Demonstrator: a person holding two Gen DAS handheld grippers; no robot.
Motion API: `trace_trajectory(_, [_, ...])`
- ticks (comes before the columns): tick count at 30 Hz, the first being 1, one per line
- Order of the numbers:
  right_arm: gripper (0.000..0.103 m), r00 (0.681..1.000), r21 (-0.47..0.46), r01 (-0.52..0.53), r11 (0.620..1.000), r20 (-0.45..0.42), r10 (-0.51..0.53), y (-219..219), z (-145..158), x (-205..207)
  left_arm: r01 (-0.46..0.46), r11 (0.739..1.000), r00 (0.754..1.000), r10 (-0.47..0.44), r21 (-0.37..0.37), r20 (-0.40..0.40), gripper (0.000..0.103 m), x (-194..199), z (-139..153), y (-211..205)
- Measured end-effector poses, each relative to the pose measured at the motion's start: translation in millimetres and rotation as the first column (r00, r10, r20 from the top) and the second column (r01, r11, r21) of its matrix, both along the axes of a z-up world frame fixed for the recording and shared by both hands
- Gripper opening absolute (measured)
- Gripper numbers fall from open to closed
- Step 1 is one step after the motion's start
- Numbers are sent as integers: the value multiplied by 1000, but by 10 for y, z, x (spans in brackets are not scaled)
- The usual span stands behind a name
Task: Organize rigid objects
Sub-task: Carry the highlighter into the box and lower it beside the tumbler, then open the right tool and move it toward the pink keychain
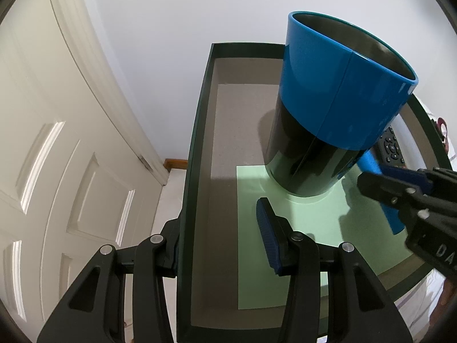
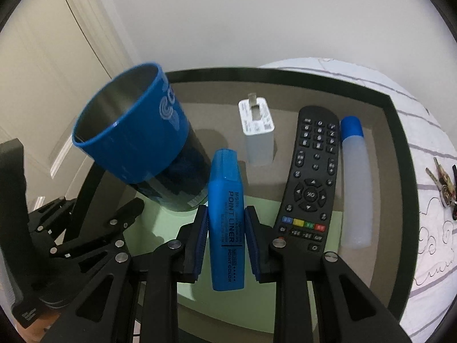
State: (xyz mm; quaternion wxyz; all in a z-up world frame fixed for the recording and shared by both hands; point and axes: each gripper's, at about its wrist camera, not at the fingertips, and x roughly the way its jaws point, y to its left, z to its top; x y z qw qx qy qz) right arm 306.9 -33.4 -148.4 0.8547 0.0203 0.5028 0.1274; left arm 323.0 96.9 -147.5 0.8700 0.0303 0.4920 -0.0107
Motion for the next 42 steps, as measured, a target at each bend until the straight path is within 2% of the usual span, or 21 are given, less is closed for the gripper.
trace_trajectory(14, [26, 1000, -18, -11, 1000, -12, 11, 212, -175, 11, -1, 1000, 1000, 2, 8, -4, 45, -8, -11, -41])
trace_trajectory(27, [27, 1000, 11, -27, 1000, -9, 27, 1, -161, -126, -3, 1000, 1000, 3, 9, -6, 45, -6, 0, -55])
trace_trajectory(28, [29, 999, 22, -34, 999, -11, 34, -11, -163, -134, -4, 1000, 1000, 4, 9, -7, 45, -7, 0, -55])
trace_trajectory(29, [38, 999, 29, -38, 999, -13, 39, -23, -163, -145, -3, 1000, 1000, 3, 11, -7, 45, -11, 2, -58])
trace_trajectory(30, [53, 999, 23, -37, 999, -10, 37, -30, -153, -157, -4, 1000, 1000, 4, 11, -8, 45, -20, 11, -60])
trace_trajectory(31, [58, 999, 17, -34, 999, 0, 34, -35, -134, -175, -5, 1000, 1000, 5, 12, -9, 45, -18, 4, -54])
trace_trajectory(39, [59, 996, 22, -26, 999, 91, 23, -213, 152, -354, -3, 1000, 1000, 3, 20, -11, 45, -43, 15, -75])
trace_trajectory(42, [59, 988, 41, -20, 999, 153, 13, -378, 349, -499, -2, 1000, 1000, 3, 20, -13, 45, -47, 22, -82])
